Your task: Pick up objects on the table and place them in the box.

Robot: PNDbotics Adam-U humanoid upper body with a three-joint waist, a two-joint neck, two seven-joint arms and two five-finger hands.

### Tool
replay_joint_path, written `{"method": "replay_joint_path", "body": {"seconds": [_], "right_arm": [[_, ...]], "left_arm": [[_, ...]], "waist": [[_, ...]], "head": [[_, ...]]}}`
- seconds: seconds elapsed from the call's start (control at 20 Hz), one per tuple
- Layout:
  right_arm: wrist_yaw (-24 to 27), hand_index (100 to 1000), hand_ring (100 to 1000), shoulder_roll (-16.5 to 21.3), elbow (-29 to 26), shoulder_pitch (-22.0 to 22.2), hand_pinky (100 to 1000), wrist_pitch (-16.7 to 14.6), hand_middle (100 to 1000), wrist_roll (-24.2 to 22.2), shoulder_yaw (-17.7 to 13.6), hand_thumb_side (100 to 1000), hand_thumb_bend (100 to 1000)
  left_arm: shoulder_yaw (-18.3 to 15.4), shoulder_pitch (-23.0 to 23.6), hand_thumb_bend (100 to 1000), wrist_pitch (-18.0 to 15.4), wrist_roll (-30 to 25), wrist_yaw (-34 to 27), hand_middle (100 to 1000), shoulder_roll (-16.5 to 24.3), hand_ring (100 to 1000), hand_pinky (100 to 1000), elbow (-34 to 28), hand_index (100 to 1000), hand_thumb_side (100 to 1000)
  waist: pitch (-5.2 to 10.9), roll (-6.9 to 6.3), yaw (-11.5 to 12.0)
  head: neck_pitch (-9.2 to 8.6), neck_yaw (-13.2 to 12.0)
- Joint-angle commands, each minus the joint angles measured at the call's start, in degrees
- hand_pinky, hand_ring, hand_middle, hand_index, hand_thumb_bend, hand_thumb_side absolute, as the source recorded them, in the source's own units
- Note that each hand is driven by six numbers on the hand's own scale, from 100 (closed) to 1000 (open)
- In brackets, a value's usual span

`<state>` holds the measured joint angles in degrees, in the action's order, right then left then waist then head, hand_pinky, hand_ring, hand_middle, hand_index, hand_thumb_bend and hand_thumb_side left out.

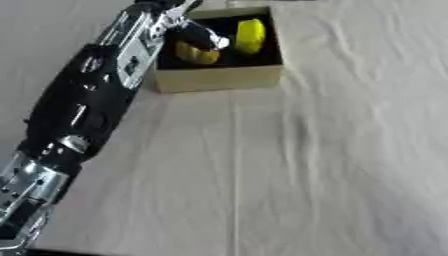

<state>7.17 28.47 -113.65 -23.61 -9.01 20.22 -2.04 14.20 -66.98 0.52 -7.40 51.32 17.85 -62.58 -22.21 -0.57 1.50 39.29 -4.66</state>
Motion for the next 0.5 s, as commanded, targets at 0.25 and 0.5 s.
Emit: {"method": "replay_joint_path", "body": {"seconds": [0.25,0.5], "right_arm": [[-0.57,858,830,2.27,-0.95,-0.16,861,-1.02,706,0.88,-1.34,561,100],[-1.83,857,828,4.13,-0.95,0.04,860,-2.25,709,2.16,-2.46,550,100]], "left_arm": [[-5.23,2.72,268,8.5,8.49,-18.3,766,9.56,873,876,-29.48,850,401],[-11.18,13.37,222,11.12,21.57,-35.39,765,19.79,862,866,-50.38,857,505]], "waist": [[1.77,0.0,1.46],[1.58,0.04,3.0]], "head": [[1.06,1.24],[0.82,2.71]]}}
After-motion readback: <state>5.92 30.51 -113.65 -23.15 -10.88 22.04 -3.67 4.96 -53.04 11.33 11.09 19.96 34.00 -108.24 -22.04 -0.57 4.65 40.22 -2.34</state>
